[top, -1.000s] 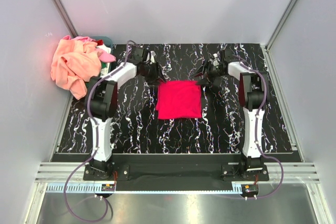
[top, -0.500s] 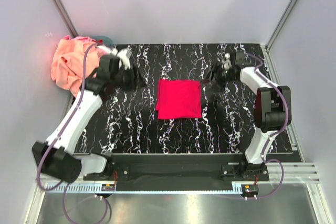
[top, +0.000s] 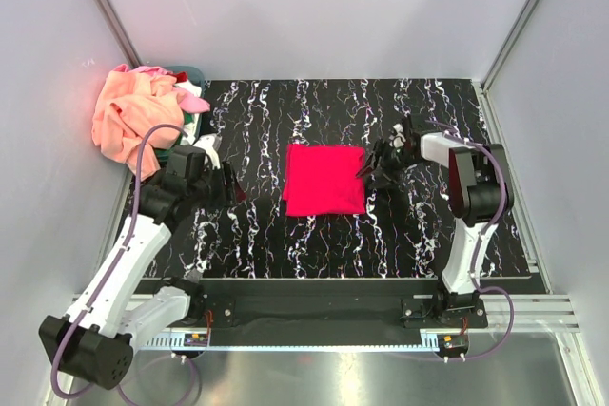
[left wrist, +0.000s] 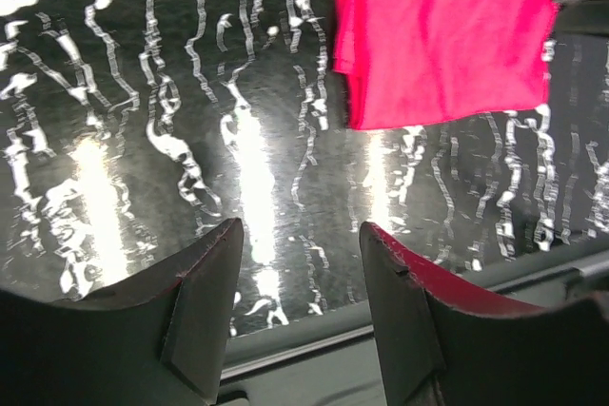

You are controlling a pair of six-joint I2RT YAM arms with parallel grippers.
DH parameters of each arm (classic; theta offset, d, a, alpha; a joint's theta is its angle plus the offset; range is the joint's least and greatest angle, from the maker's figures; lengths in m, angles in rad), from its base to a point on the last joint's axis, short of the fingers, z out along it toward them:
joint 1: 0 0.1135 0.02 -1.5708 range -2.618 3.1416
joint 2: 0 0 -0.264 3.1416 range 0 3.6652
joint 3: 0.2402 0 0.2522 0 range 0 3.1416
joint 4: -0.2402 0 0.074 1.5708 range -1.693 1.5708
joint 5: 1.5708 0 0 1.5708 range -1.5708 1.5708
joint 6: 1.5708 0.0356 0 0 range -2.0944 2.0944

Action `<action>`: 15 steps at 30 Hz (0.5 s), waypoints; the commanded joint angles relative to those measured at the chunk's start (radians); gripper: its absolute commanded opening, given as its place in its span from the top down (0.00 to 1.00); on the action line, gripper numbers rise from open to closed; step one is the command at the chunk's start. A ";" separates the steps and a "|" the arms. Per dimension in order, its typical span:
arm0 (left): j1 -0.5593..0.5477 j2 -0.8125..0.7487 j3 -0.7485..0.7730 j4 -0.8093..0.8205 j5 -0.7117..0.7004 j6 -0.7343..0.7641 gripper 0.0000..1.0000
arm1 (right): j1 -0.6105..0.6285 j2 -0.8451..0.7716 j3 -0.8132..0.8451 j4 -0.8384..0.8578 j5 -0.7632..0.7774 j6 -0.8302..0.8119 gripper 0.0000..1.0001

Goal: Fold and stack the t-shirts
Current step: Fold the tshirt, then neatly place the folded tshirt to the corner

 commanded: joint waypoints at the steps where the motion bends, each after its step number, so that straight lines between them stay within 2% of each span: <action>1: 0.005 -0.024 -0.055 0.028 -0.091 0.019 0.43 | 0.041 0.064 0.049 0.041 0.038 -0.014 0.38; 3: 0.005 -0.037 -0.060 0.037 -0.099 0.014 0.43 | 0.054 0.082 0.055 0.050 0.035 -0.003 0.44; 5: 0.005 -0.046 -0.055 0.039 -0.102 0.020 0.42 | 0.060 0.092 0.070 0.057 0.031 0.005 0.59; 7: 0.005 -0.051 -0.058 0.041 -0.119 0.022 0.42 | 0.061 0.105 0.093 0.054 0.029 0.009 0.70; 8: 0.005 -0.054 -0.064 0.044 -0.119 0.020 0.42 | 0.061 0.109 0.105 0.044 0.053 -0.001 0.81; 9: 0.005 -0.059 -0.067 0.045 -0.119 0.020 0.42 | 0.058 0.121 0.128 0.022 0.076 -0.015 0.85; 12: 0.005 -0.073 -0.075 0.056 -0.107 0.023 0.42 | 0.029 0.154 0.251 -0.106 0.202 -0.079 0.94; 15: 0.005 -0.082 -0.087 0.077 -0.089 0.023 0.42 | -0.009 0.191 0.392 -0.229 0.371 -0.133 0.97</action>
